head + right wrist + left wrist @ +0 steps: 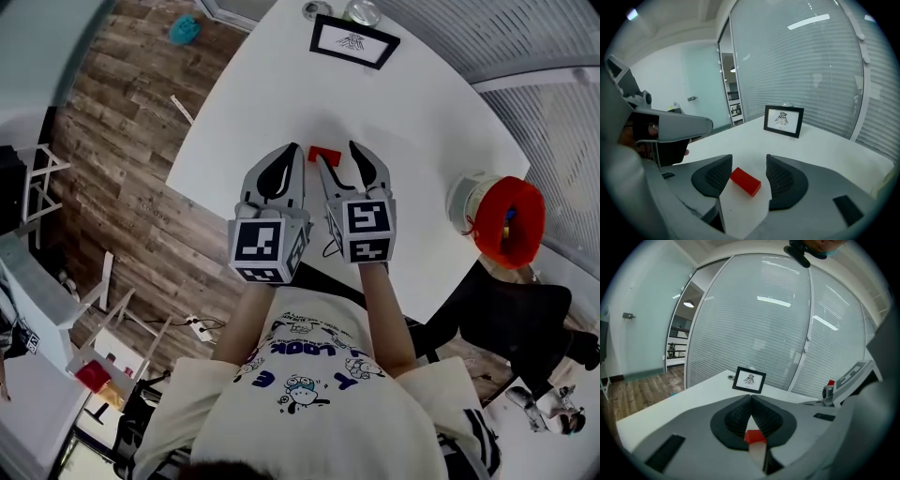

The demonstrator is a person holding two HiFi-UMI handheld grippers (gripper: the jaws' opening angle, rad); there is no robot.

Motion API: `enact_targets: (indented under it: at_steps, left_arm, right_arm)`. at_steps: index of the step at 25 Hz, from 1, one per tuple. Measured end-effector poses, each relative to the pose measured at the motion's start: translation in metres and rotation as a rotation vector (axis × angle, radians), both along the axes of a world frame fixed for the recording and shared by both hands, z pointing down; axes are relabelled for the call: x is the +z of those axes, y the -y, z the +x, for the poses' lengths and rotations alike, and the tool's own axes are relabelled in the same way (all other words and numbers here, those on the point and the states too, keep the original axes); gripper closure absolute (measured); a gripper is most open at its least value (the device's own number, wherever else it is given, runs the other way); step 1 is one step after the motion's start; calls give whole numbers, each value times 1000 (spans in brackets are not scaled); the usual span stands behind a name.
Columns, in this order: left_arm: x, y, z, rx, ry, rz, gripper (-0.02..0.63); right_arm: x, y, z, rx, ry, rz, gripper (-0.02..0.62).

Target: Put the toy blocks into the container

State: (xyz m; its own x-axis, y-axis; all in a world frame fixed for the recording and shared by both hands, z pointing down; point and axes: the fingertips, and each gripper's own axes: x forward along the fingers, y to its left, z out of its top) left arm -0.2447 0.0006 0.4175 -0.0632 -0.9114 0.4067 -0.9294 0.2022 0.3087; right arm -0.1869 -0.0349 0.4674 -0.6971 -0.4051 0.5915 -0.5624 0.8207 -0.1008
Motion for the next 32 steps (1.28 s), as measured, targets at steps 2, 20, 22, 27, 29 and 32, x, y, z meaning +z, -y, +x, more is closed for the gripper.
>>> enact_targets:
  at_steps: [2, 20, 22, 27, 29, 32]
  left_arm:
    - [3, -1, -1, -5, -6, -4, 575]
    - [31, -9, -3, -23, -44, -53, 575]
    - [34, -9, -2, -20, -48, -58, 575]
    - [35, -7, -1, -16, -53, -62, 575]
    - [36, -7, -1, -14, -55, -62, 575]
    - [37, -7, -1, -13, -56, -64, 575]
  right_arm:
    - [6, -2, -2, -16, -7, -10, 362]
    - [47, -9, -9, -132, -91, -67, 330]
    - [48, -9, -9, -141, -88, -66, 330]
    - [47, -15, -11, -178, -92, -66, 330]
    - [49, -15, -11, -177, -92, -69, 325]
    - [50, -13, -14, -180, -85, -69, 321]
